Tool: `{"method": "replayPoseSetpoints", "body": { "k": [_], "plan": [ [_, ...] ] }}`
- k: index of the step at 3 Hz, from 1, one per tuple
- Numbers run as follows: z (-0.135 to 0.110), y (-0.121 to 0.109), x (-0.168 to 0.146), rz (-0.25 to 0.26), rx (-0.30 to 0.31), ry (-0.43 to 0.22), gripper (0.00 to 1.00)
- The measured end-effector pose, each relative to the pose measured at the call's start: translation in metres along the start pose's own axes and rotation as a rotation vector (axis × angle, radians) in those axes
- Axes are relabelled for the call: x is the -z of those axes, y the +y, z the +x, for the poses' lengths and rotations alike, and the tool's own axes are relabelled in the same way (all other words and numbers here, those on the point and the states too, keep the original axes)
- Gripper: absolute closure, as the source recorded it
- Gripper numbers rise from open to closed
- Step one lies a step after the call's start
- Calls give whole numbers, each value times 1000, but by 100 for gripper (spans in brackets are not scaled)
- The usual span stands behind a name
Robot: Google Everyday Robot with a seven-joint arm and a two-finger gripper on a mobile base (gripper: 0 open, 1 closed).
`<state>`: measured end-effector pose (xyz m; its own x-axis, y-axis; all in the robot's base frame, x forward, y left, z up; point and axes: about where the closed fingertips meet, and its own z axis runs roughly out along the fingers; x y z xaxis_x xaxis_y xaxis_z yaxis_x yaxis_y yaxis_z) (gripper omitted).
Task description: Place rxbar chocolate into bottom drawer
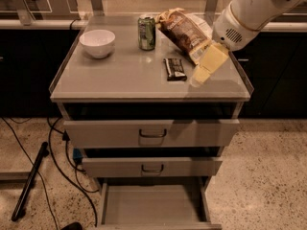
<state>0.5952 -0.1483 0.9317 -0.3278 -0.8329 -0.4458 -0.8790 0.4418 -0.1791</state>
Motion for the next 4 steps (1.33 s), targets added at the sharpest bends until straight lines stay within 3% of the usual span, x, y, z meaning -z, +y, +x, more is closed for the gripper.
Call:
{"method": "replayPoseSetpoints", "body": {
  "k": [2,3,4],
  "plan": [
    [-33,3,-38,-96,-48,-135,0],
    [-54,7,-53,-111,-49,-182,0],
    [-73,8,-65,-81,-61,-197,0]
  ]
}}
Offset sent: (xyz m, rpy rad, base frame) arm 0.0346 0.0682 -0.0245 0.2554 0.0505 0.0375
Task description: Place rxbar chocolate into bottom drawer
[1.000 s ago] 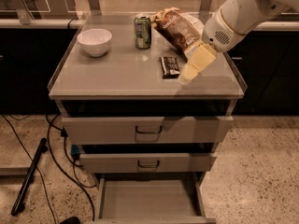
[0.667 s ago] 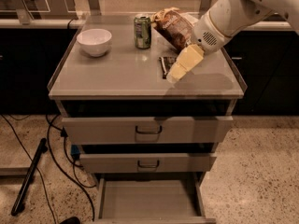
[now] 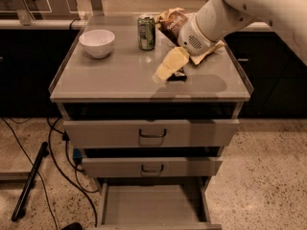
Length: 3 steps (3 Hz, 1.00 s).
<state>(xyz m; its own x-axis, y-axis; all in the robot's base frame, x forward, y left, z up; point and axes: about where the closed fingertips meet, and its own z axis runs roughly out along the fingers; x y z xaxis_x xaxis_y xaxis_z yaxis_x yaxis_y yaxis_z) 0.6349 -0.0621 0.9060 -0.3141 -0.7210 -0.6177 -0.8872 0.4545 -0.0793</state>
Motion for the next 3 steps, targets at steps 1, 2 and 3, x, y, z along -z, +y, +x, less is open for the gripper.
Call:
{"method": "replayPoseSetpoints", "body": {
  "k": [1,2,3],
  "plan": [
    [-11,-1,-11,62,-17,25,0],
    [-11,-2,-21,150,-51,98,0],
    [1,-6,-30,225,-116,200,0]
  ]
}}
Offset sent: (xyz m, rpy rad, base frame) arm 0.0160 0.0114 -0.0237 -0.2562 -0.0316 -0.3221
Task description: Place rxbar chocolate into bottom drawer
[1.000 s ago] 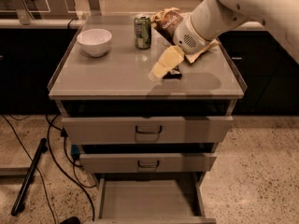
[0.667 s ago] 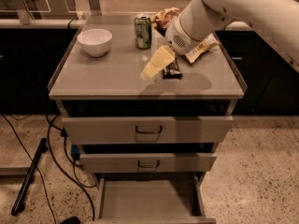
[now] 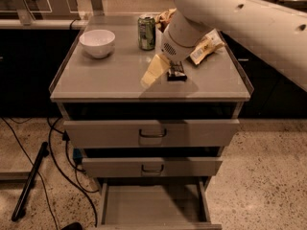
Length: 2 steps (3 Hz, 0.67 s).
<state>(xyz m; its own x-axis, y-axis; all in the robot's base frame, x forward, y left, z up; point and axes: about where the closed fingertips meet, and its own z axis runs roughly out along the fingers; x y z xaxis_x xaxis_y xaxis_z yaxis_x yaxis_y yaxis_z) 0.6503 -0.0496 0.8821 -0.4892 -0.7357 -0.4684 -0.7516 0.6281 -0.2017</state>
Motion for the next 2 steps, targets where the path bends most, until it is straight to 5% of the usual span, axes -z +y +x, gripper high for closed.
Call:
{"method": "replayPoseSetpoints", "body": {
  "k": [2],
  "plan": [
    [2,-3,-2,21,-45,12,0]
  ]
}}
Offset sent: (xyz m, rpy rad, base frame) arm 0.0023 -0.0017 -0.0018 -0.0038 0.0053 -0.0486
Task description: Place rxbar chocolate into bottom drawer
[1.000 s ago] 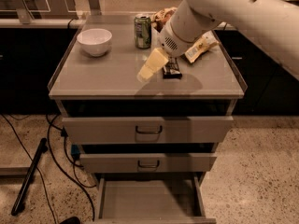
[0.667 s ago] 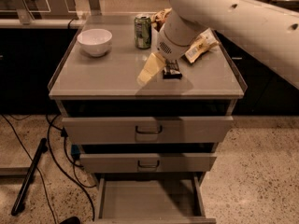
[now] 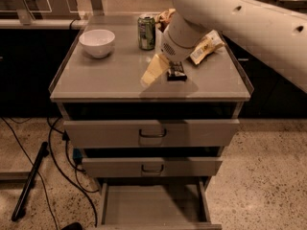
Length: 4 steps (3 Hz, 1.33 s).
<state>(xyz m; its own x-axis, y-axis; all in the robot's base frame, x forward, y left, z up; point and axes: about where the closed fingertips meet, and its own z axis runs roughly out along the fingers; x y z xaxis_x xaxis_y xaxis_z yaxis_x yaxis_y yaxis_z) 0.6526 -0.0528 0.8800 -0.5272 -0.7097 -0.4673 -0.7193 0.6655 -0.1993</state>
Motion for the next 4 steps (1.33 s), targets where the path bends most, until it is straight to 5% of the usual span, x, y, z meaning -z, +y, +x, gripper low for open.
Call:
{"method": "replayPoseSetpoints", "body": {
  "k": [2,4],
  "plan": [
    [40,-53,-11,126,-136,-34,0],
    [66,-84,-29,148,-313,-65,0]
  ]
}}
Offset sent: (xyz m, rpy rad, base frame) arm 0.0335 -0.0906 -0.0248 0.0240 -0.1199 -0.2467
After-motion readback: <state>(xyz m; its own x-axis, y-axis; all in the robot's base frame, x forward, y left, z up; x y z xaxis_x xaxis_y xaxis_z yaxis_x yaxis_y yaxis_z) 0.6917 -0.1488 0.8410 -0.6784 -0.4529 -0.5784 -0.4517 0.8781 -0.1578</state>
